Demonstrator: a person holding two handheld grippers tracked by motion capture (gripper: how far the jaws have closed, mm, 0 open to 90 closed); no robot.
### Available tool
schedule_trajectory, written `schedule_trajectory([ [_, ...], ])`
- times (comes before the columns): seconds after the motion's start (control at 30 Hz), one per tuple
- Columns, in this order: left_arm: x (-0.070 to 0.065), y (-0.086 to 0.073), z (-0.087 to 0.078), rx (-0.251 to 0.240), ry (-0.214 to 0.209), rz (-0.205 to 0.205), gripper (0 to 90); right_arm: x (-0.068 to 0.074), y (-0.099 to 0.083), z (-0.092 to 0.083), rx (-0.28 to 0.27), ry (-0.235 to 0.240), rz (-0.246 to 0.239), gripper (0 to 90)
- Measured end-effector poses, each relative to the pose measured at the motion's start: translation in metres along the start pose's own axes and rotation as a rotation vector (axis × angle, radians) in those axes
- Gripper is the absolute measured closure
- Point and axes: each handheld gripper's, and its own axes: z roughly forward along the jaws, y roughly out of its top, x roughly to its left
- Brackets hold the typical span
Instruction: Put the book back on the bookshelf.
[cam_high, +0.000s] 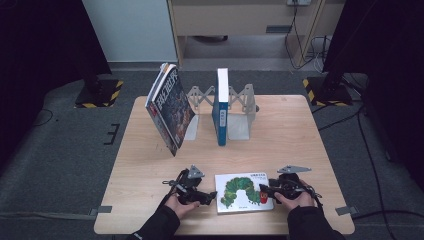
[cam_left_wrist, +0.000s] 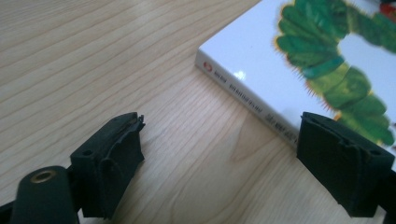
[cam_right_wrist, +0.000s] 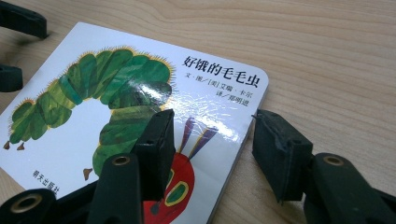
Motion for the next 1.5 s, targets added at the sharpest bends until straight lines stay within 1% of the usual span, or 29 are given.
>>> schedule_trajectory([
  [0.1, -0.003, -0.002, 0.0, 0.005, 0.013, 0.021, 12.1, 0.0, 0.0, 0.0, -0.003, 0.0, 0.001, 50.4],
  [0.17, -0.006, -0.002, 0.002, 0.008, 0.024, 0.05, 9.4, 0.0, 0.0, 0.0, -0.001, 0.004, 0.002, 51.2],
  [0.23, -0.008, -0.003, 0.003, 0.01, 0.038, 0.079, 8.5, 0.0, 0.0, 0.002, -0.005, 0.005, 0.004, 51.4],
  [0.3, -0.008, -0.004, 0.003, 0.004, 0.035, 0.08, 7.9, 0.0, 0.0, 0.002, -0.005, 0.002, 0.006, 52.3],
  [0.43, -0.006, -0.004, 0.004, 0.0, 0.024, 0.098, 6.6, -0.001, 0.0, 0.002, -0.008, 0.004, 0.019, 52.7],
  [0.5, -0.005, -0.003, 0.005, -0.002, 0.026, 0.096, 6.2, -0.001, 0.0, 0.003, -0.013, 0.003, 0.026, 52.4],
  [0.67, -0.005, -0.002, 0.005, 0.001, 0.028, 0.092, 5.6, -0.003, 0.001, 0.003, -0.015, 0.019, 0.049, 51.9],
  [0.77, -0.005, -0.001, 0.007, 0.002, 0.027, 0.092, 4.4, -0.004, 0.003, 0.004, -0.022, 0.02, 0.052, 50.6],
  [0.83, -0.005, 0.0, 0.008, 0.004, 0.029, 0.09, 3.0, -0.005, 0.005, 0.006, -0.027, 0.019, 0.047, 49.4],
  [0.87, -0.006, 0.001, 0.009, 0.002, 0.03, 0.09, 2.6, -0.007, 0.006, 0.007, -0.03, 0.015, 0.033, 49.1],
  [0.9, -0.006, 0.001, 0.009, 0.002, 0.031, 0.089, 2.4, -0.007, 0.007, 0.008, -0.027, 0.021, 0.042, 49.2],
  [0.93, -0.007, 0.001, 0.009, 0.003, 0.033, 0.088, 2.1, -0.009, 0.009, 0.01, -0.031, 0.021, 0.037, 49.2],
  [0.97, -0.007, 0.001, 0.01, 0.002, 0.035, 0.084, 1.9, -0.01, 0.01, 0.01, -0.031, 0.026, 0.047, 49.4],
  [1.07, -0.008, 0.001, 0.01, 0.0, 0.037, 0.082, 1.5, -0.011, 0.012, 0.011, -0.034, 0.03, 0.052, 48.4],
  [1.13, -0.007, 0.001, 0.01, -0.003, 0.034, 0.087, 1.5, -0.012, 0.011, 0.009, -0.05, 0.03, 0.05, 48.6],
  [1.17, -0.007, 0.001, 0.01, -0.005, 0.032, 0.09, 1.4, -0.012, 0.011, 0.008, -0.05, 0.034, 0.055, 48.5],
  [1.23, -0.006, 0.0, 0.011, -0.006, 0.031, 0.106, 1.3, -0.012, 0.011, 0.007, -0.045, 0.026, 0.057, 48.1],
  [1.33, -0.006, -0.001, 0.011, -0.01, 0.031, 0.12, 1.2, -0.013, 0.01, 0.009, -0.042, 0.027, 0.059, 47.5],
  [1.4, -0.006, -0.002, 0.011, -0.02, 0.031, 0.125, 0.6, -0.011, 0.011, 0.009, -0.034, 0.037, 0.057, 45.7],
  [1.5, -0.005, -0.004, 0.012, -0.037, 0.031, 0.124, 0.0, -0.009, 0.011, 0.009, -0.041, 0.032, 0.057, 45.3],
])
